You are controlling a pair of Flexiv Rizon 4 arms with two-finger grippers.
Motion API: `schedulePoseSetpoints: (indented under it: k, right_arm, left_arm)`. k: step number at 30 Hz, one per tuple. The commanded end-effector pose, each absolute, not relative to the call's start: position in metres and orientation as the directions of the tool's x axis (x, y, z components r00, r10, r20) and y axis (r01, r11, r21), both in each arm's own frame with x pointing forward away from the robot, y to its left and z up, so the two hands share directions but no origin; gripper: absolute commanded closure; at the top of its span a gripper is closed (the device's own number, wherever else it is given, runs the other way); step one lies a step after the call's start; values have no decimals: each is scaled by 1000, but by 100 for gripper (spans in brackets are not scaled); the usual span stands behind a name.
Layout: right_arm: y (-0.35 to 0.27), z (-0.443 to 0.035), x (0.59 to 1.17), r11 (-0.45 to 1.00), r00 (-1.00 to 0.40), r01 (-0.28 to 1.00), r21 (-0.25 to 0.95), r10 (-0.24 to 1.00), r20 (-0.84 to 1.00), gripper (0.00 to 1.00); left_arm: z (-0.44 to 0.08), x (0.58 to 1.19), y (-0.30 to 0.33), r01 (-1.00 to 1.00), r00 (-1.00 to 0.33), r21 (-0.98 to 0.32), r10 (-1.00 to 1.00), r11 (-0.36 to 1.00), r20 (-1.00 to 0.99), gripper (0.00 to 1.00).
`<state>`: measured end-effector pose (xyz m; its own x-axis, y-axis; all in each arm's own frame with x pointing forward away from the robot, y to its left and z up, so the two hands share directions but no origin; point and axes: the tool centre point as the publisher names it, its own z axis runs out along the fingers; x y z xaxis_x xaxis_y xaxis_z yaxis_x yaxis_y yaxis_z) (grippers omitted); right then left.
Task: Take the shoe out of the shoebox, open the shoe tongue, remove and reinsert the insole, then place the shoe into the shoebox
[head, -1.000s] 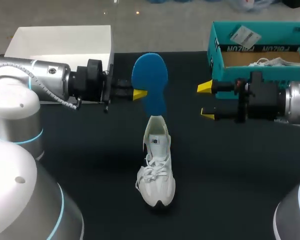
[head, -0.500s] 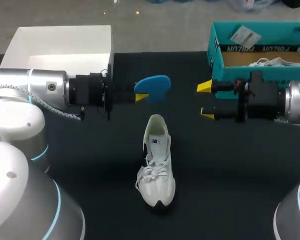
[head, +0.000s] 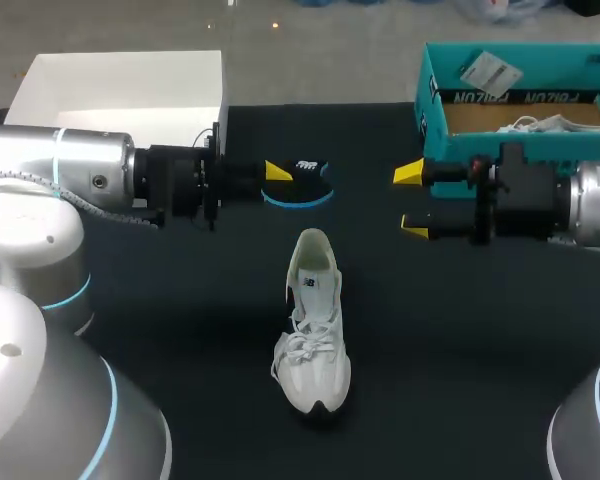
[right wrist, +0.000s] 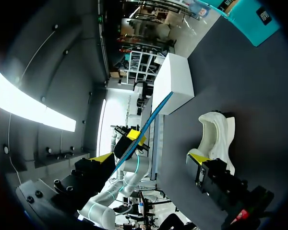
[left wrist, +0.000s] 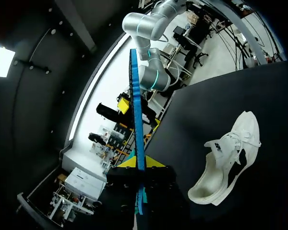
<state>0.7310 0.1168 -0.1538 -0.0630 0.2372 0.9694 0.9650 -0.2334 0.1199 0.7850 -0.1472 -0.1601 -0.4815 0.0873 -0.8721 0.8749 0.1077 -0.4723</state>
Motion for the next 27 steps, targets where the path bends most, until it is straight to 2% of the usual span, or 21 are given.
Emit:
schedulePoseSetpoints:
  k: [1,6,7,9,13,15,25,27]
  right_arm:
    - [118,-155,730,-237,-63,964,121,237,970,0]
    - [118,-155,730,-237,-63,964,121,237,970,0]
    - [118,-155,730,-237,-63,964,121,237,970,0]
    - [118,-155,730,-237,-63,964,121,237,970,0]
    - [118,-155,730,-237,-63,964,121,237,970,0]
    - [118,-155,730,-237,-63,964,121,237,970,0]
    - [118,-155,730,-237,-63,964,121,237,970,0]
    - [118,-155,730,-237,-63,964,121,237,970,0]
  left_arm:
    - [-160,789,-149,874,-484,-475,95,103,-870,100]
    - [-160,789,-149,874,-484,-475,95,103,-870,100]
    - [-164,794,-150,910,-395,-378,74,171,-916,100]
    - [-168,796,-152,966,-212,-197,76,166,-974,100]
    - [-168,807,-155,975,66,69,23,209,-998,100]
    - [-162,810,-156,973,59,35,-102,227,-993,100]
    - [-162,810,-156,973,59,35,-102,227,-993,100]
    - [-166,806,-159,986,74,57,-107,158,-991,100]
